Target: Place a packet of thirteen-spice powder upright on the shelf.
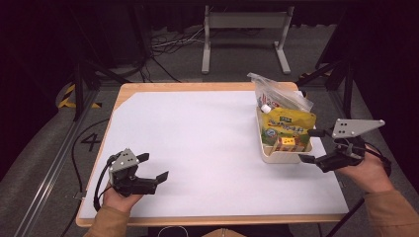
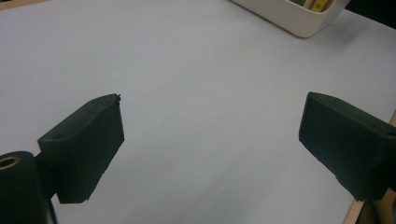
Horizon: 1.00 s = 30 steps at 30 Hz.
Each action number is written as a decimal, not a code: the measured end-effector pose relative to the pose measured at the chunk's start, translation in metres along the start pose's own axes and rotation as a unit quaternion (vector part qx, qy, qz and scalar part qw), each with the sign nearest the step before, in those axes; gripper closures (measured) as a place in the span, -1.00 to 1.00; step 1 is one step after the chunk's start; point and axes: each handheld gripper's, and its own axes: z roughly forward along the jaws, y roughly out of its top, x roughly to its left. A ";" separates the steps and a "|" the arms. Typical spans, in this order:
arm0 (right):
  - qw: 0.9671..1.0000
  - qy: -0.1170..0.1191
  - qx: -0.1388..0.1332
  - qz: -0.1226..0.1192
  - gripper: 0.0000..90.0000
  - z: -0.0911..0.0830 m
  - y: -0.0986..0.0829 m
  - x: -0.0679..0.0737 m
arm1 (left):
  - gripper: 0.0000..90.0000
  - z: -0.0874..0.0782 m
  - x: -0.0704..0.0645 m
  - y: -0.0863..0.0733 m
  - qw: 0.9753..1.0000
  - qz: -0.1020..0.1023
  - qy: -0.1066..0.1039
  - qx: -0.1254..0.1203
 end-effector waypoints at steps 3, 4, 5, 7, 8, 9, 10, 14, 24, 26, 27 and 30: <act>1.000 -0.013 -0.002 0.011 -0.85 0.001 -0.007 0.004 | -0.84 -0.001 0.001 -0.002 1.000 -0.007 0.004 0.000; 1.000 -0.021 0.000 0.015 -0.89 0.001 -0.009 0.005 | -0.84 -0.002 0.001 -0.002 1.000 -0.004 0.005 -0.002; 0.999 -0.031 0.005 0.020 -0.91 0.001 -0.012 0.006 | -0.84 -0.002 0.001 -0.002 1.000 -0.003 0.006 -0.003; 0.999 -0.041 0.007 0.026 -0.95 0.001 -0.016 0.008 | -0.84 -0.002 0.002 -0.003 1.000 -0.003 0.005 -0.001; 0.998 -0.047 0.004 0.029 -0.95 0.001 -0.018 0.008 | -0.84 -0.002 0.002 -0.004 1.000 -0.002 0.006 -0.001; 0.998 -0.051 -0.001 0.031 -0.96 0.001 -0.021 0.009 | -0.85 -0.002 0.002 -0.004 1.000 -0.003 0.006 -0.001; 0.998 -0.056 -0.004 0.033 -0.98 0.001 -0.023 0.010 | -0.85 -0.002 0.002 -0.005 1.000 -0.005 0.007 0.000; 0.996 -0.075 -0.020 0.052 -1.00 0.002 -0.031 0.011 | -0.85 -0.003 0.003 -0.005 1.000 -0.005 0.007 -0.003; 0.984 -0.123 -0.072 0.107 -1.00 0.013 -0.053 0.013 | -0.85 -0.004 0.003 -0.005 1.000 -0.006 0.010 -0.011; 0.983 -0.129 -0.065 0.113 -1.00 0.016 -0.055 0.013 | -0.85 -0.005 0.003 -0.005 1.000 -0.008 0.011 -0.012; 0.983 -0.129 -0.064 0.112 -1.00 0.017 -0.057 0.014 | -0.85 -0.005 0.003 -0.006 1.000 -0.011 0.011 -0.013; 0.980 -0.142 -0.086 0.106 -1.00 0.021 -0.064 0.016 | -0.85 -0.004 0.003 -0.006 1.000 -0.007 0.012 -0.015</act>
